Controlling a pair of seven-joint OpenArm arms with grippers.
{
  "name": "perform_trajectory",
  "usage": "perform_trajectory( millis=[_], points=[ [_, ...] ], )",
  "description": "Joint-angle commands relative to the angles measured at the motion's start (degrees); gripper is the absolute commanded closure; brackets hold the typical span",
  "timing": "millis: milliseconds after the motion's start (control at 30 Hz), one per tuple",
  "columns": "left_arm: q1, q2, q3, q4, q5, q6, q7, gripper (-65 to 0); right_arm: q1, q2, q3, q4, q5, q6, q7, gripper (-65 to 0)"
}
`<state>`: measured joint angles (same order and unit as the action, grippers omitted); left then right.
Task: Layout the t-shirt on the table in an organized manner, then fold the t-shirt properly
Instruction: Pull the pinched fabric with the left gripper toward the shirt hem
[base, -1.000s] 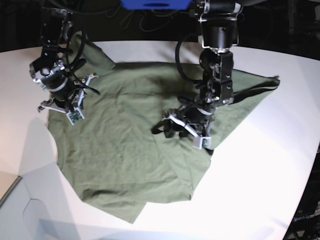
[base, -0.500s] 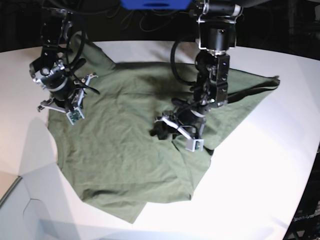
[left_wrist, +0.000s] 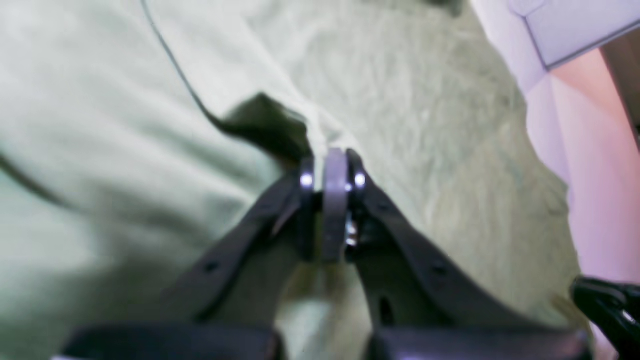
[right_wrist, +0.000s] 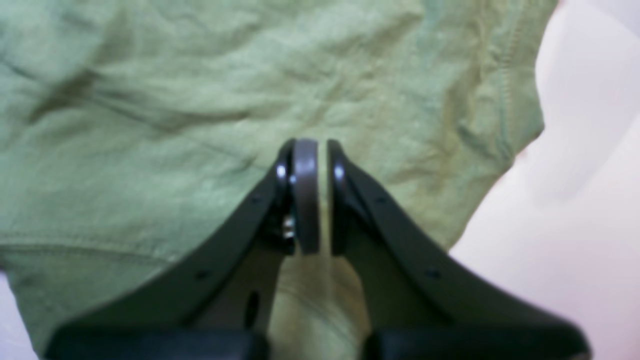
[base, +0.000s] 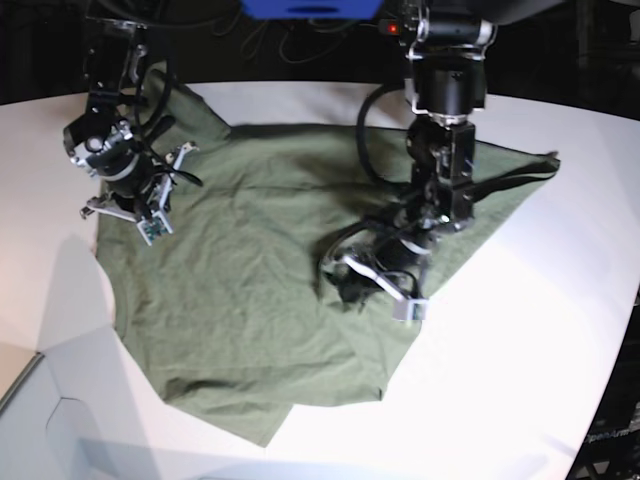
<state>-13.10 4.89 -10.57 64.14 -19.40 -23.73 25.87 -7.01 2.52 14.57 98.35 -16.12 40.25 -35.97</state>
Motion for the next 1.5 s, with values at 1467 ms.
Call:
perform_trajectory(
  millis=[1467],
  points=[
    [-42.24,-24.18,10.96,-46.78,6.61,17.26,-28.99,-25.3,-3.5,2.79,2.36,6.05,0.34,-0.25,0.67,-2.7]
  ],
)
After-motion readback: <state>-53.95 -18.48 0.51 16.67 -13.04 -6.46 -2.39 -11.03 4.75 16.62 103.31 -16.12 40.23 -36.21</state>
